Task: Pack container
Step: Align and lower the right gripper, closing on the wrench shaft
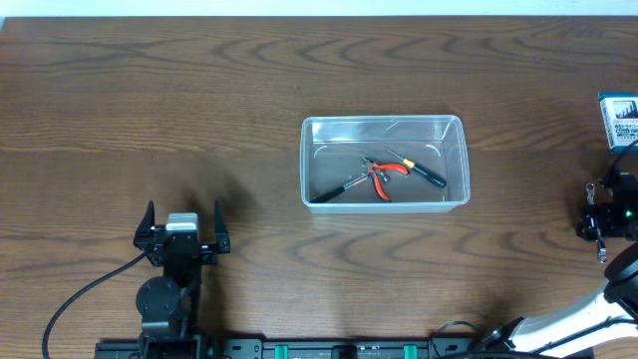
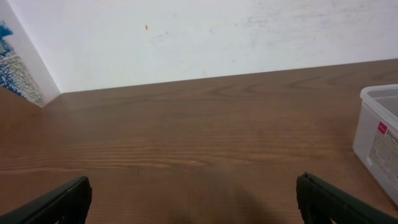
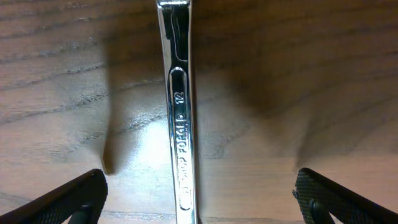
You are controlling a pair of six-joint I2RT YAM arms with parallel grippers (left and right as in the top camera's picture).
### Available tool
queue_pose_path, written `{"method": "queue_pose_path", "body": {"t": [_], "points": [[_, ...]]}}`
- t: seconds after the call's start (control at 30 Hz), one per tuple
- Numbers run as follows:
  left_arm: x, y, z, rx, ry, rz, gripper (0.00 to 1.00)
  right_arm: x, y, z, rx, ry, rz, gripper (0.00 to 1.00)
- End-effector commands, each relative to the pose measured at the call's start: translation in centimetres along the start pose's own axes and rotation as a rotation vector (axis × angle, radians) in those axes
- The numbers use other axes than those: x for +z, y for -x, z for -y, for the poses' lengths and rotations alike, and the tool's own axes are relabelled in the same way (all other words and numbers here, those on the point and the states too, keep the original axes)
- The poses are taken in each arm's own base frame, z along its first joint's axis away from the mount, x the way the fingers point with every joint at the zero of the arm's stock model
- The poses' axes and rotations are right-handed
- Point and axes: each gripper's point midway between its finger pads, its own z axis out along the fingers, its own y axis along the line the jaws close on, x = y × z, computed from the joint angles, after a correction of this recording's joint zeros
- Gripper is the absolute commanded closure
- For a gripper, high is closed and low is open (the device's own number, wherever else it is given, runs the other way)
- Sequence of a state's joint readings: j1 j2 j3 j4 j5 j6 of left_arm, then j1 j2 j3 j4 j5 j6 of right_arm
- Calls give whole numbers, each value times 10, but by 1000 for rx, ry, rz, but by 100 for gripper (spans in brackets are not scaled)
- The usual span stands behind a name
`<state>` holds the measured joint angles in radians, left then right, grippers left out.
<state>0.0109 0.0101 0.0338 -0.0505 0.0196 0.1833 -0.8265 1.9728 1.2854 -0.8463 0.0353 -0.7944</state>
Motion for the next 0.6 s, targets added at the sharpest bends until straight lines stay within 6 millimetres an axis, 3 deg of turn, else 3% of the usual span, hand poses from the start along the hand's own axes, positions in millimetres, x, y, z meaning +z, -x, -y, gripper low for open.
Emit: {"method": "queue_pose_path", "body": {"t": [0.0, 0.57], "points": [[2, -17, 2, -3, -1, -42, 2, 4, 2, -6, -32, 8, -9, 1], [2, -17, 2, -3, -1, -42, 2, 11, 2, -16, -49, 20, -16, 1]]}}
